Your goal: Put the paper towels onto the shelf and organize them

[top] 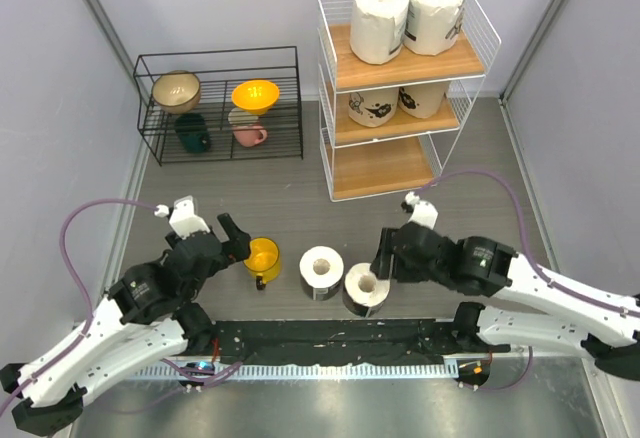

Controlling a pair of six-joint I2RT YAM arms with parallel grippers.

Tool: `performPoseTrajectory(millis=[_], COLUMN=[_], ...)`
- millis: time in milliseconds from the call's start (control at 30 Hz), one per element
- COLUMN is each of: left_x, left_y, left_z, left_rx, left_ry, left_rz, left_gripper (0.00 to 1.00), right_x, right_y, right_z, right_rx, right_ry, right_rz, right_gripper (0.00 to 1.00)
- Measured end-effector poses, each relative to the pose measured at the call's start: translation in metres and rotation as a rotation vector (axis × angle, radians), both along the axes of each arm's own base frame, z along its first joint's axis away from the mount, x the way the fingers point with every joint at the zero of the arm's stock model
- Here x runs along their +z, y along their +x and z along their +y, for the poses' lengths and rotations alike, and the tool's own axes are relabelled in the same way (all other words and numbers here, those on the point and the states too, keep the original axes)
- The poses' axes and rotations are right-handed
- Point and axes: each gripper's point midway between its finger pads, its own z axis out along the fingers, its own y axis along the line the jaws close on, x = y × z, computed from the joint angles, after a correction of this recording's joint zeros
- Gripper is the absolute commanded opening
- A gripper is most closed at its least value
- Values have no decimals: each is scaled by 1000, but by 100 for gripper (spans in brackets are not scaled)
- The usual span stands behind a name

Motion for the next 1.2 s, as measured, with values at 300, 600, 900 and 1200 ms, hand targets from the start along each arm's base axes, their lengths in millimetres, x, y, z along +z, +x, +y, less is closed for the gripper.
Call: performPoseTrajectory(millis=[300,600,900,1200], left_x=[1,3,-1,-2], left_y=[1,0,0,1], left_z=[-1,-1,-1,-4], left_rx=[-1,-1,-4,-8], left_ry=[-5,-15,-10,-9], left_rz=[-6,-14,-6,-2], left_gripper=[100,100,100,100], right_x=[-32,-38,-49,-61], right_y=[-41,-33,-30,-30], right_z=[17,12,-6,-1], right_rx=[19,-110,-172,-169], right_ry=[-76,-87,-79,-84], right_rz=[32,-5,-17,-13], right_gripper=[61,55,55,58])
